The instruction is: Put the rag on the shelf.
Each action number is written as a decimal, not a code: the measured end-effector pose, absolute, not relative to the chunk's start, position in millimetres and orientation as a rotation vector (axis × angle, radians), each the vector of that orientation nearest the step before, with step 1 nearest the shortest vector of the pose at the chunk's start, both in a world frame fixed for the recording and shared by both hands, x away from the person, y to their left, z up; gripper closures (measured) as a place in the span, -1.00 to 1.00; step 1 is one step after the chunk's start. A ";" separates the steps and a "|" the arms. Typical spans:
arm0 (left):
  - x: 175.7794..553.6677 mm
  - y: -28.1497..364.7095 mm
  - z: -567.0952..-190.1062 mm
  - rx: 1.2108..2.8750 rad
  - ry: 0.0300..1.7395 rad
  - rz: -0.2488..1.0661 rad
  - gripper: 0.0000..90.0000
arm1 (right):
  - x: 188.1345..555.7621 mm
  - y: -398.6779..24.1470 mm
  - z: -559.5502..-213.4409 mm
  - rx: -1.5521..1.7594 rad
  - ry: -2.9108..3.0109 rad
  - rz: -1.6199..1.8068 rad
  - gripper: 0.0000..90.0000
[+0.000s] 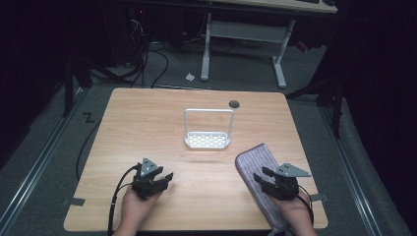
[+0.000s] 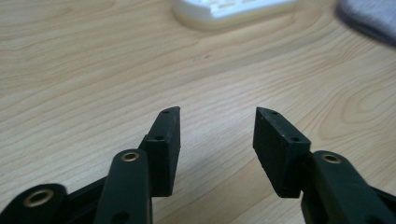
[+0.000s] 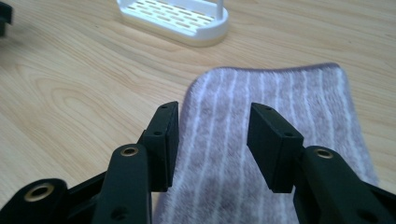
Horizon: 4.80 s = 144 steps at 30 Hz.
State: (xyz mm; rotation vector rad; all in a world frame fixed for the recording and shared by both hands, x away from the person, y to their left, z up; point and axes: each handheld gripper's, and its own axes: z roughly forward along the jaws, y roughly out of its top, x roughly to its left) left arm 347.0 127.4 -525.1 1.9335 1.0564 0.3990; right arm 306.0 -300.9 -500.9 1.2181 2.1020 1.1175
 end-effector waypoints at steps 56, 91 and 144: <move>333.8 94.8 -528.5 1.973 0.932 0.283 0.42 | 307.4 -290.5 -512.3 1.221 2.232 0.955 1.00; 326.9 43.6 -527.6 2.045 0.813 0.194 0.48 | 291.5 -240.5 -517.9 1.070 2.337 1.073 0.95; 382.0 30.0 -540.8 2.038 0.947 0.300 0.74 | 342.3 -224.6 -523.7 1.273 2.161 1.070 0.29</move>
